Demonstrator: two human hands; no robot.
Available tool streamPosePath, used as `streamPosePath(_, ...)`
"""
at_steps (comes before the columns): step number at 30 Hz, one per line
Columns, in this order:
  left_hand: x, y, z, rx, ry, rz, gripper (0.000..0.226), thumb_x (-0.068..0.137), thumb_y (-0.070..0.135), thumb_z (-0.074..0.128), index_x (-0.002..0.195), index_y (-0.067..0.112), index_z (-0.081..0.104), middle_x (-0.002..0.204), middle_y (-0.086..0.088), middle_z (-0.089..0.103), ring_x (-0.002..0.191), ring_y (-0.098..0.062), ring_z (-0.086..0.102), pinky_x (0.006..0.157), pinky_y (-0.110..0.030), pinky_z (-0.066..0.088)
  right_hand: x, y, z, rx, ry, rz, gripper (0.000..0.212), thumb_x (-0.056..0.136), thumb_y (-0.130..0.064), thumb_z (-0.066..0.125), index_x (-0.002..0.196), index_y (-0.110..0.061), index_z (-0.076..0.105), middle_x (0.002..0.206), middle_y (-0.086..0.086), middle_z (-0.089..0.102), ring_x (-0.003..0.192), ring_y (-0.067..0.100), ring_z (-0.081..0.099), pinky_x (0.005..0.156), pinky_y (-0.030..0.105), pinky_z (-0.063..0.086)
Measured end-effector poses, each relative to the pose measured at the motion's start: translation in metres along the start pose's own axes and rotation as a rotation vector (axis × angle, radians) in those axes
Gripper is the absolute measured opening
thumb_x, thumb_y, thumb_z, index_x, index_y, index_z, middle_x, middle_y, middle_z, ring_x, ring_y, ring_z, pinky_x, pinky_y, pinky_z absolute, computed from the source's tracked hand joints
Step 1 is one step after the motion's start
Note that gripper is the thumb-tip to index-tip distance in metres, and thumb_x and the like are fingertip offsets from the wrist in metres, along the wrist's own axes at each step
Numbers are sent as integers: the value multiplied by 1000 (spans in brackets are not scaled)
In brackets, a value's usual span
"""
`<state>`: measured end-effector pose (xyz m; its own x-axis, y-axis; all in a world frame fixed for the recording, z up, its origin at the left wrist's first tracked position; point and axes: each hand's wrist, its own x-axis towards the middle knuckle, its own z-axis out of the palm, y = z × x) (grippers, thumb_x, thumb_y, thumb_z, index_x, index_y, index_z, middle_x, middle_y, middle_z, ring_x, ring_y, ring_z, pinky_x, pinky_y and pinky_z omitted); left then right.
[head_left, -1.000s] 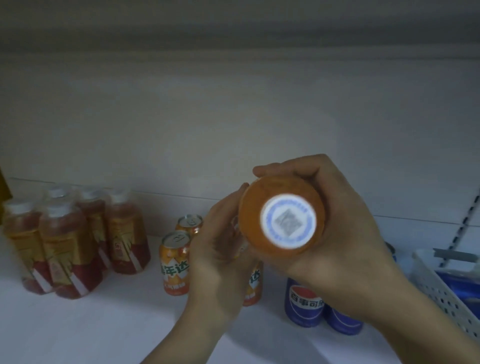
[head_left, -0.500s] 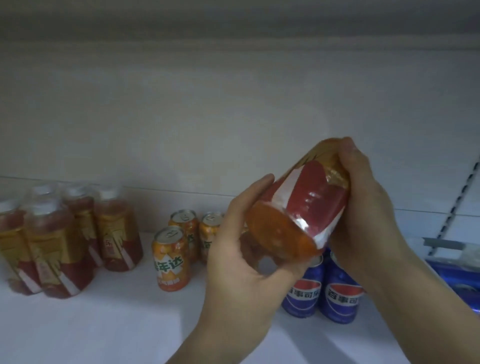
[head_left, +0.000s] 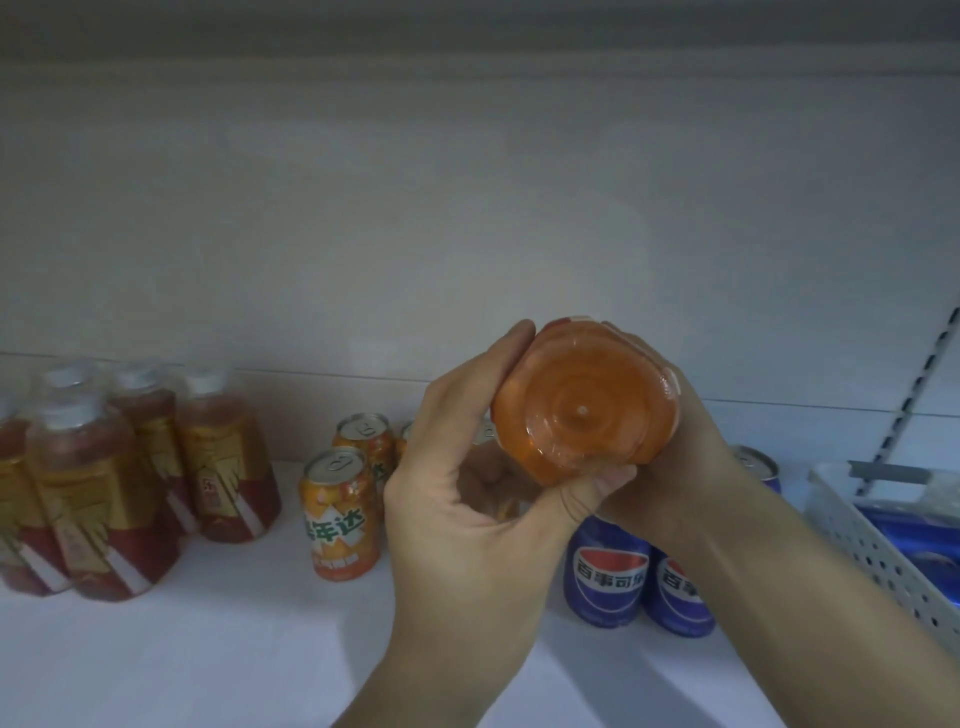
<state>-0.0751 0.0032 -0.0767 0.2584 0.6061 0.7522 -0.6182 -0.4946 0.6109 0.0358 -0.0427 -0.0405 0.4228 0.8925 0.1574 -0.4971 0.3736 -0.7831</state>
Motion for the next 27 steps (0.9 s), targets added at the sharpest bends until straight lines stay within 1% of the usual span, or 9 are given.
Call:
streamPosePath(2,-1,-2,-2,5,-4,-2,73,60,15,91,125,31,64,126,-3,67,119,-17,65,84,-20,57,3,2,-3,4,4,1,42,78,-38,52,48,-23,77,62,1,74,51,11,72,44,24,56)
streamPosePath(5,-2,-5,-2,23,-6,-10,72,61,13,93,126,31,65,126,-2,68,119,-17,66,84,-21,58,6,0,-7,25,30,53,36,73,-44,56,68,-19,82,76,6,77,61,16,75,52,29,60)
streamPosePath(8,-2,-5,-1,55,-17,-34,70,62,18,88,127,28,62,125,6,68,117,-12,66,82,-20,58,8,-5,-15,-52,75,70,33,90,-45,56,88,-18,76,83,6,77,67,18,75,55,33,62)
streamPosePath(12,-6,-4,-1,100,-66,-86,77,62,26,92,130,36,59,126,19,64,115,-5,66,81,-21,59,11,-11,-21,-173,180,-36,34,97,-47,58,88,-22,77,83,2,77,72,18,75,66,36,60)
streamPosePath(15,-9,-2,0,91,-108,-153,81,62,30,95,132,42,55,125,23,62,113,-5,67,80,-23,60,13,-13,-21,-269,319,-116,49,89,-54,71,124,-20,67,99,4,76,89,22,76,76,41,60)
streamPosePath(17,-8,1,2,49,-149,-199,72,74,27,87,135,36,51,122,22,65,109,-4,68,80,-21,58,13,-16,-18,-337,400,-219,60,87,-53,74,137,-24,56,112,5,74,95,23,78,74,40,63)
streamPosePath(19,-6,2,4,0,-195,-267,57,86,28,76,136,30,49,114,22,69,99,-1,71,76,-20,58,9,-19,-12,-401,432,-381,58,89,-46,74,140,-30,52,114,3,72,89,16,78,73,35,64)
streamPosePath(22,-4,-3,3,-112,-217,-413,53,83,33,70,134,32,53,114,16,72,102,-5,72,74,-20,59,3,-21,-3,-535,380,-565,58,87,-43,79,138,-33,53,114,3,73,91,18,78,74,34,65)
streamPosePath(27,-6,-6,1,-44,-189,-377,69,79,20,73,141,34,44,109,17,72,102,-1,71,75,-14,56,2,-17,1,-590,200,-493,55,82,-48,75,129,-23,61,111,6,77,97,23,77,81,42,64)
